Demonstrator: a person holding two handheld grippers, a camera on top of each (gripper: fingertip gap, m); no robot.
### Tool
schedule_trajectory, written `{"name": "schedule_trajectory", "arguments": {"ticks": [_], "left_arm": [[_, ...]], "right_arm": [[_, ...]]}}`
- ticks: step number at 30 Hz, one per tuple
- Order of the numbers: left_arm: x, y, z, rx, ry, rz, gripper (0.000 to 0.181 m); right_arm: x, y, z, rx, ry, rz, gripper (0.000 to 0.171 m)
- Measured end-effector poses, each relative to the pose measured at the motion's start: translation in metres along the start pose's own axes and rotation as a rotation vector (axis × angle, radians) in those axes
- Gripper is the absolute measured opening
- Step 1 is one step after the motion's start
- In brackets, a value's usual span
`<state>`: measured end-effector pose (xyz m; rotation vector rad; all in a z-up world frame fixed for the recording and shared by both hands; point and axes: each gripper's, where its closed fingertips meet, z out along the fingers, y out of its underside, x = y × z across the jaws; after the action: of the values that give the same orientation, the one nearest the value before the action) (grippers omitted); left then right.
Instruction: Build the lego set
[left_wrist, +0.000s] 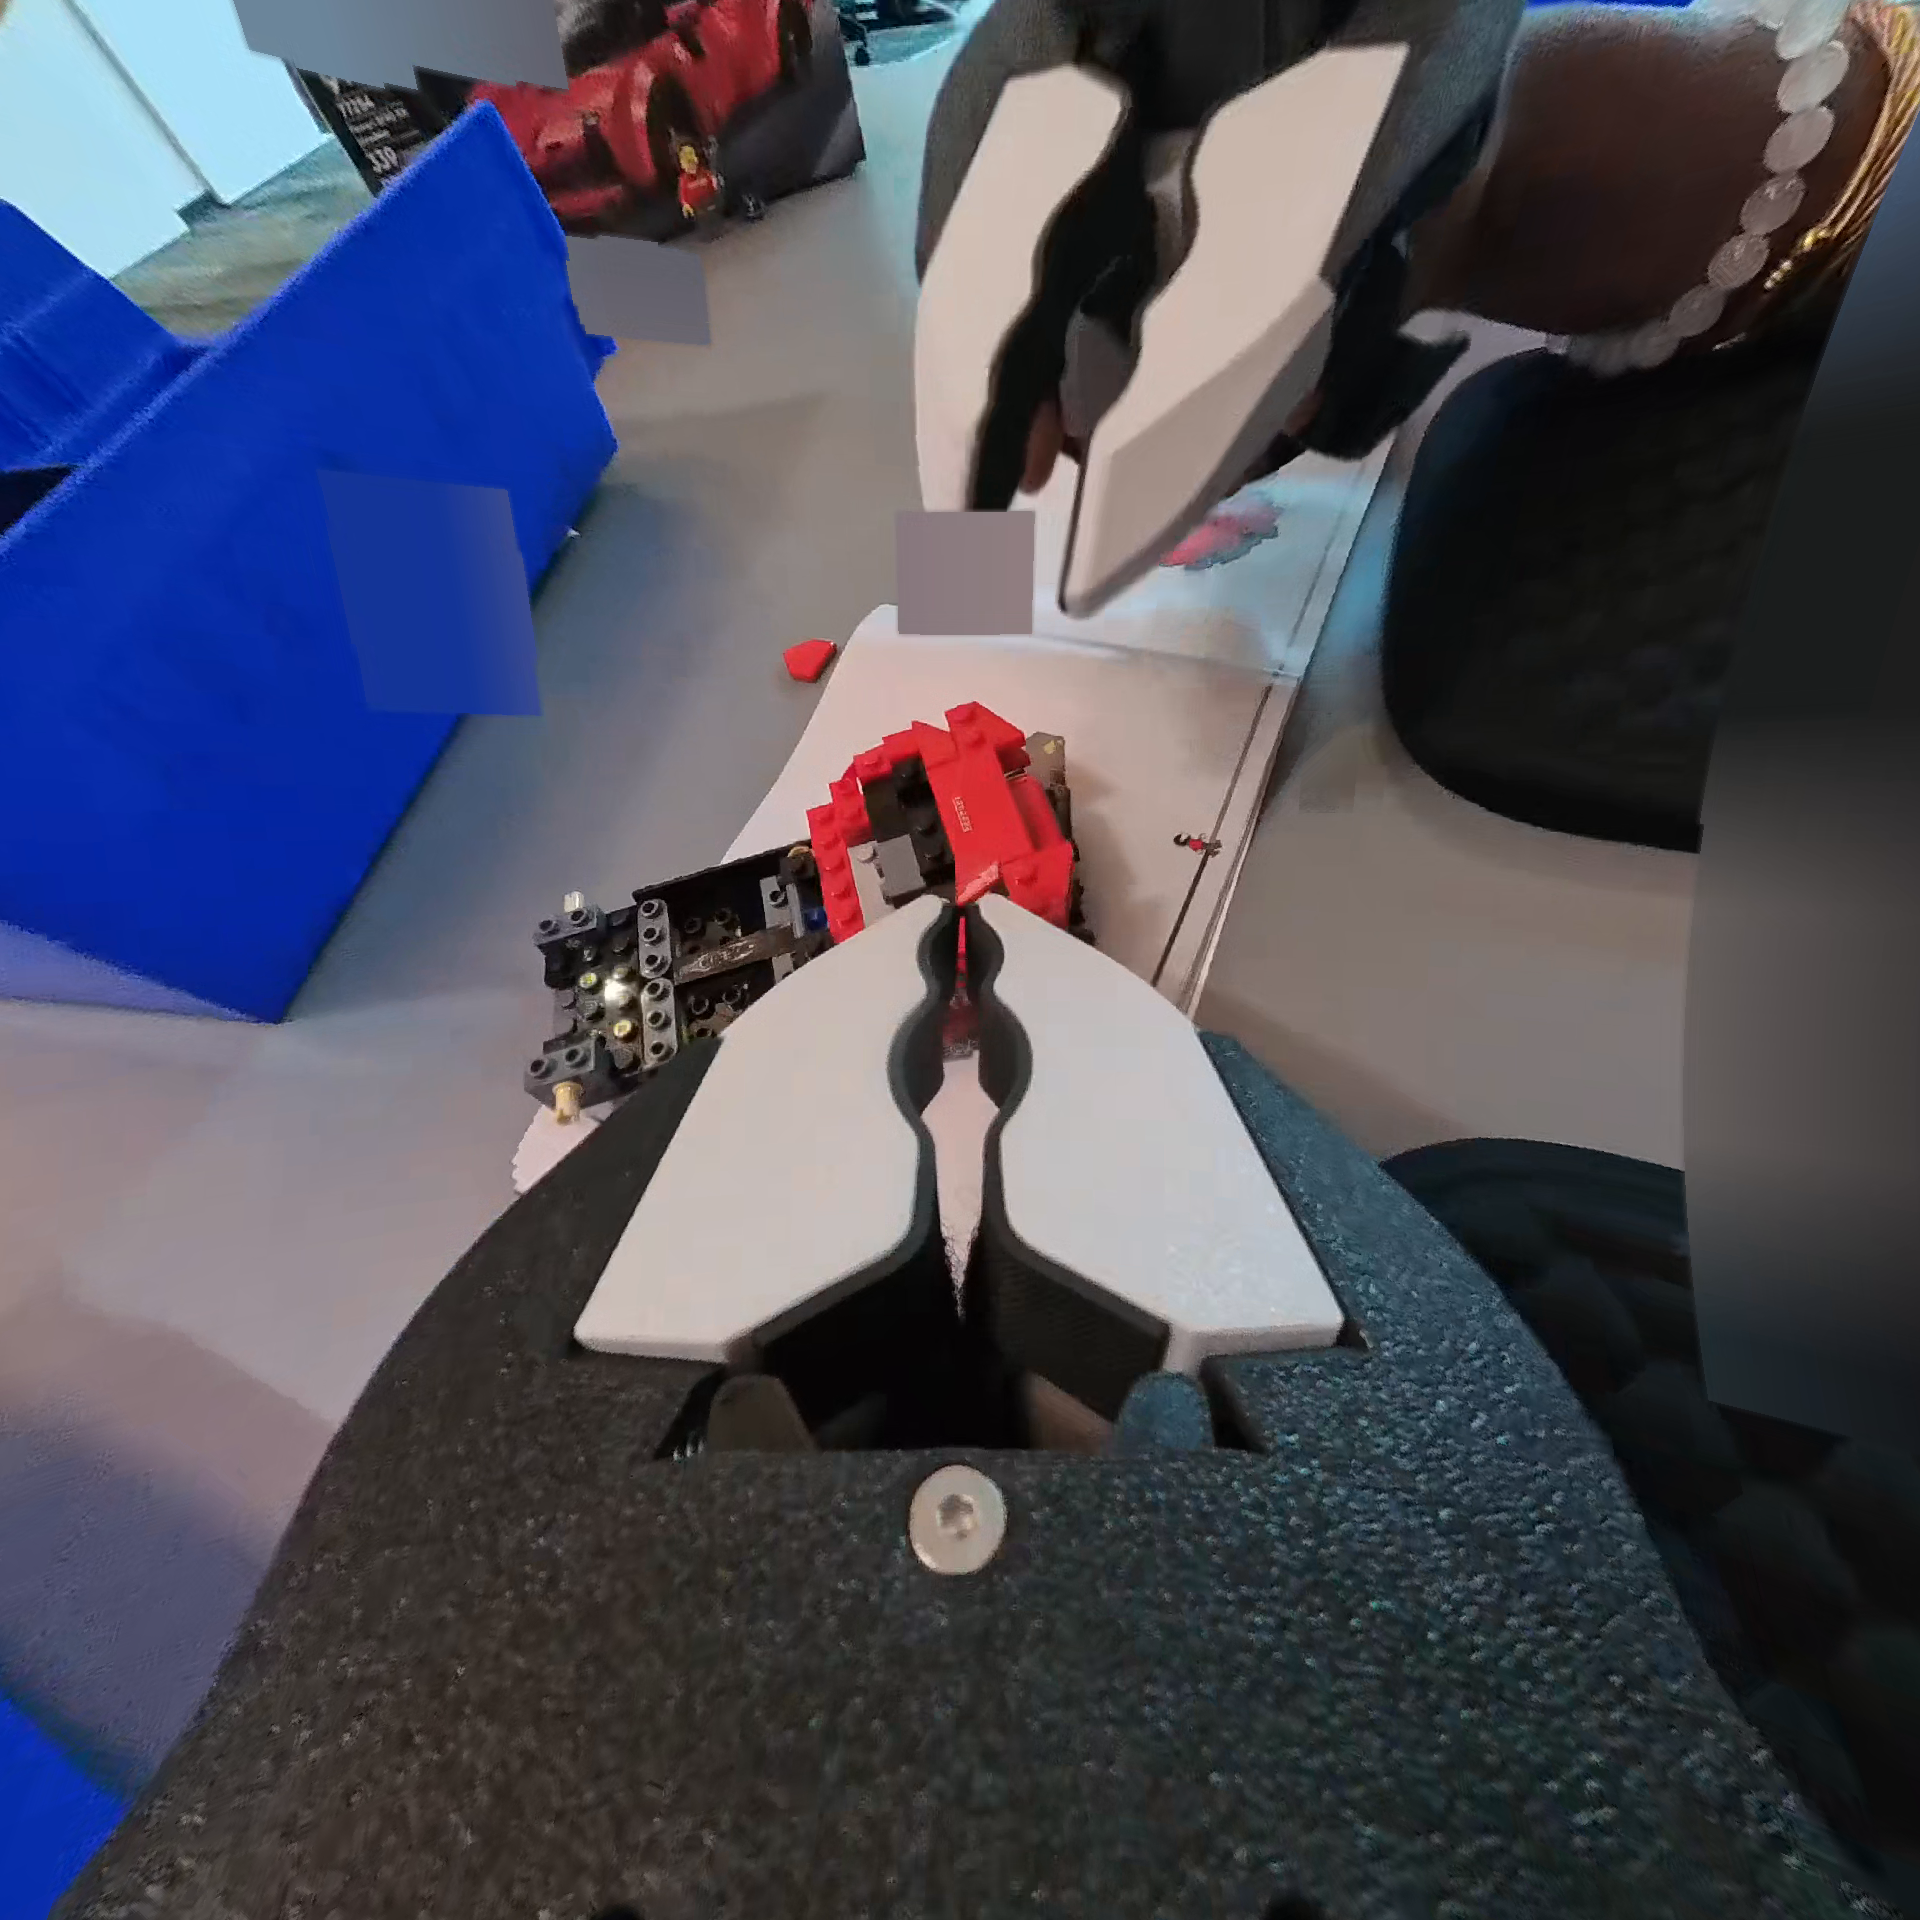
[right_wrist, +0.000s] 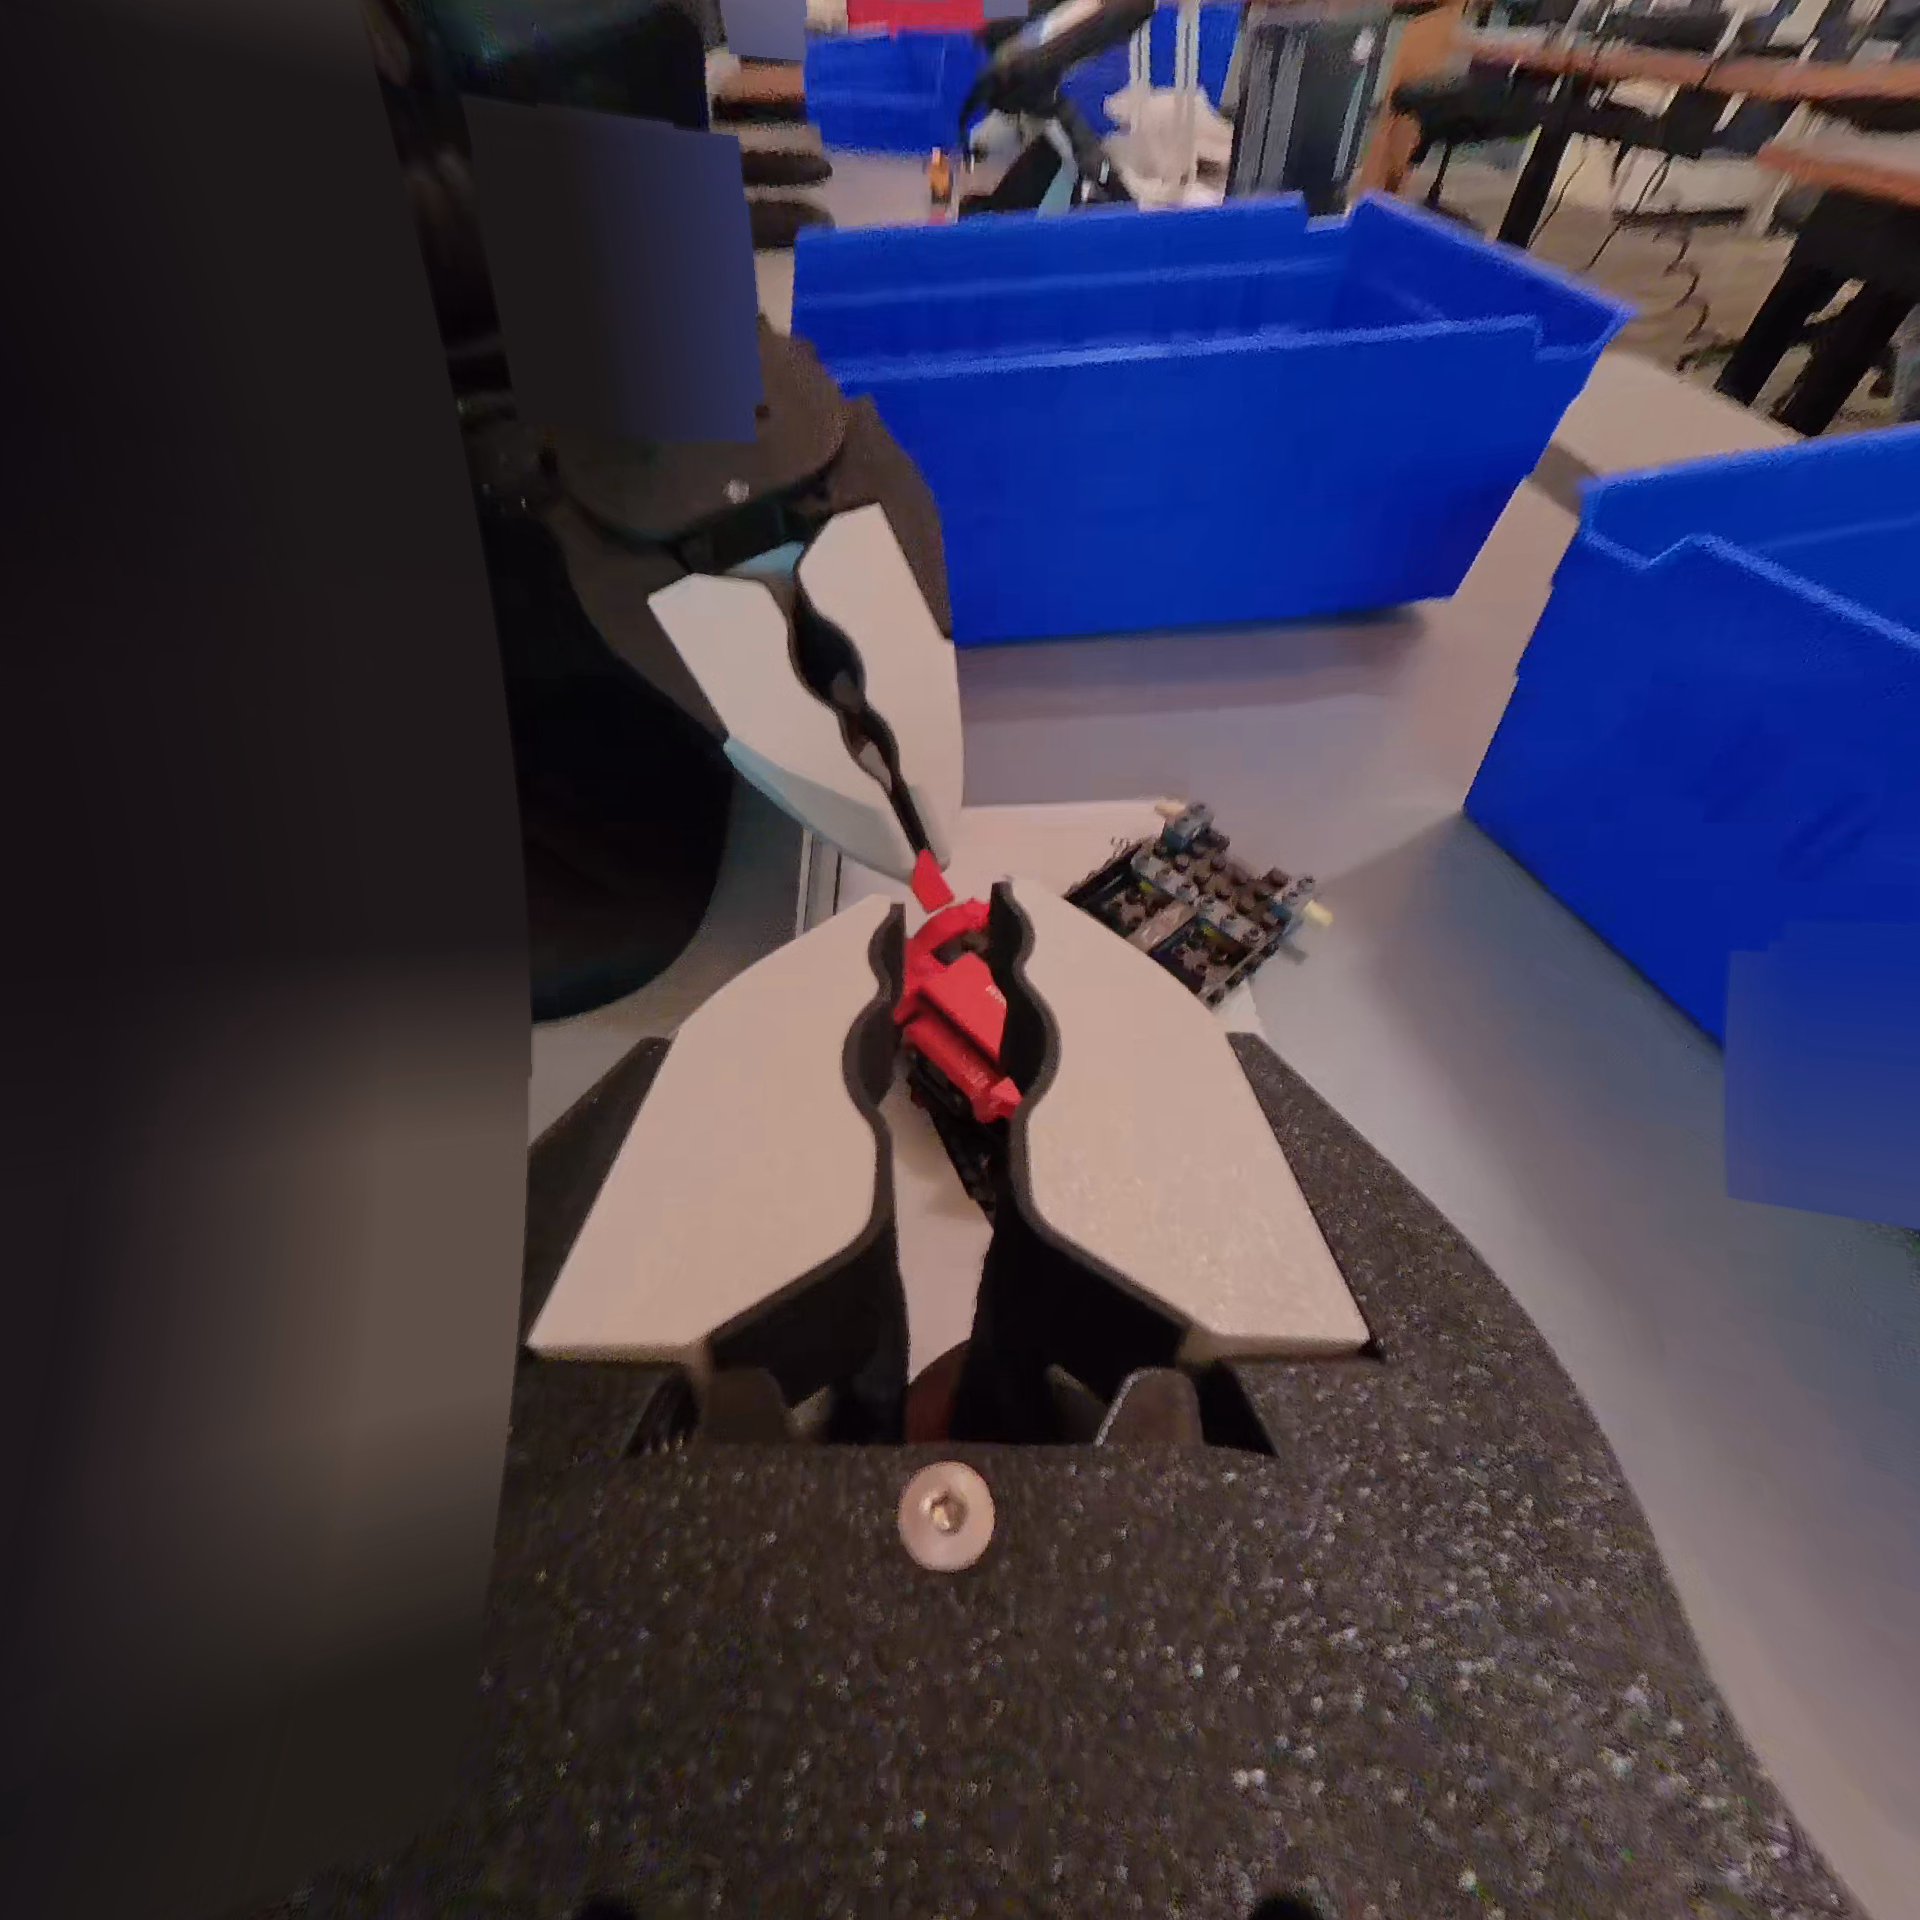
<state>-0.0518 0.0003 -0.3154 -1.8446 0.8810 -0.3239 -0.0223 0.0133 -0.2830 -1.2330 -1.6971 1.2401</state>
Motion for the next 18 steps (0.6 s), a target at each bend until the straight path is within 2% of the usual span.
{"name": "schedule_trajectory", "arguments": {"ticks": [18], "left_arm": [[0.001,0.008,0.009,-0.085,-0.047,0.002,0.0]], "right_arm": [[-0.003,0.023,0.011,-0.129,-0.008,0.002,0.013]]}}
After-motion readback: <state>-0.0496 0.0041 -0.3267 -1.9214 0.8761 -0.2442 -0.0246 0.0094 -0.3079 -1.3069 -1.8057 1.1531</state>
